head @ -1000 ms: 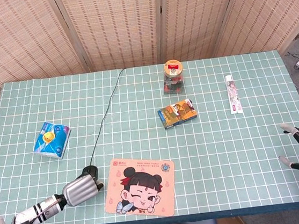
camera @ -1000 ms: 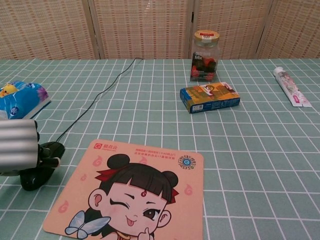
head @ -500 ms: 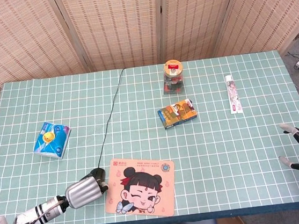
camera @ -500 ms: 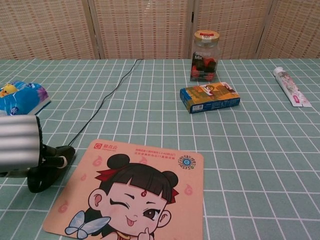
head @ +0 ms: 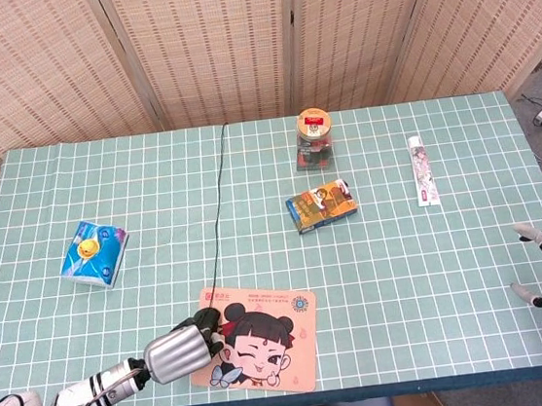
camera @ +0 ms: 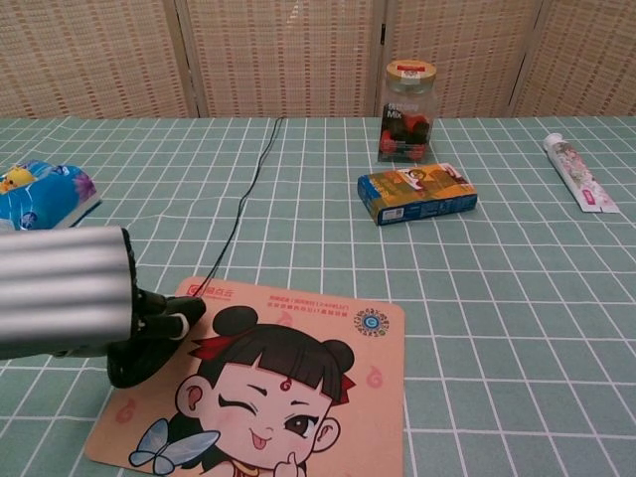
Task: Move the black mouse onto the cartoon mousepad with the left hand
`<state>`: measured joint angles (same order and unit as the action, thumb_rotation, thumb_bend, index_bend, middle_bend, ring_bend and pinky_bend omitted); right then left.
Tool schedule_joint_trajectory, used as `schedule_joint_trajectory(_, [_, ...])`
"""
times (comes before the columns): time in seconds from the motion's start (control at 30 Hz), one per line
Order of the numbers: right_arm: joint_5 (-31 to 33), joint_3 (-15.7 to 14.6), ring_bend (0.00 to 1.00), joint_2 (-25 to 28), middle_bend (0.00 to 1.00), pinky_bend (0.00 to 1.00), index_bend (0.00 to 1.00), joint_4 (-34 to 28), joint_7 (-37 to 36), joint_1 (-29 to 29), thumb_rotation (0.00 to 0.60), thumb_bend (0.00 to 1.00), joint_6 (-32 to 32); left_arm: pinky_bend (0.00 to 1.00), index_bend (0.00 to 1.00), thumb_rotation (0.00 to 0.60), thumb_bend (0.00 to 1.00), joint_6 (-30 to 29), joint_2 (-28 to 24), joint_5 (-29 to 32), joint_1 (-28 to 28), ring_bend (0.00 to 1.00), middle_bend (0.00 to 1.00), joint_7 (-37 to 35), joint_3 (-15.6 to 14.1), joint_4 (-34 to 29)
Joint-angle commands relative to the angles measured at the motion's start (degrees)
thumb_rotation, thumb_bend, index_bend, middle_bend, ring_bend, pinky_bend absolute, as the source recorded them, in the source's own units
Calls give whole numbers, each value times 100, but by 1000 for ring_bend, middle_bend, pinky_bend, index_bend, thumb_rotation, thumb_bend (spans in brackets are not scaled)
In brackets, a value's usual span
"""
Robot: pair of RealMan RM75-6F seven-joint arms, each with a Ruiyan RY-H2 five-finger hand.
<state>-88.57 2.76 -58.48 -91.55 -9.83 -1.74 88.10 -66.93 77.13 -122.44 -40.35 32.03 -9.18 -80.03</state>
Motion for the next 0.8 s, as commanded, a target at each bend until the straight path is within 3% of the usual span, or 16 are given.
schedule_joint_trajectory(0.03, [-4,3,299,19,314,477,201,-3,-36,15,600,122,27,1000,636,600,187,141,121,15,-57,1000,713,96,54,-101])
schedule_joint_trajectory(0.8, [-77,-1,300,82,314,477,201,7,-196,73,600,122,138,1000,586,600,187,695,758,181,-252,1000,713,853,415,-384])
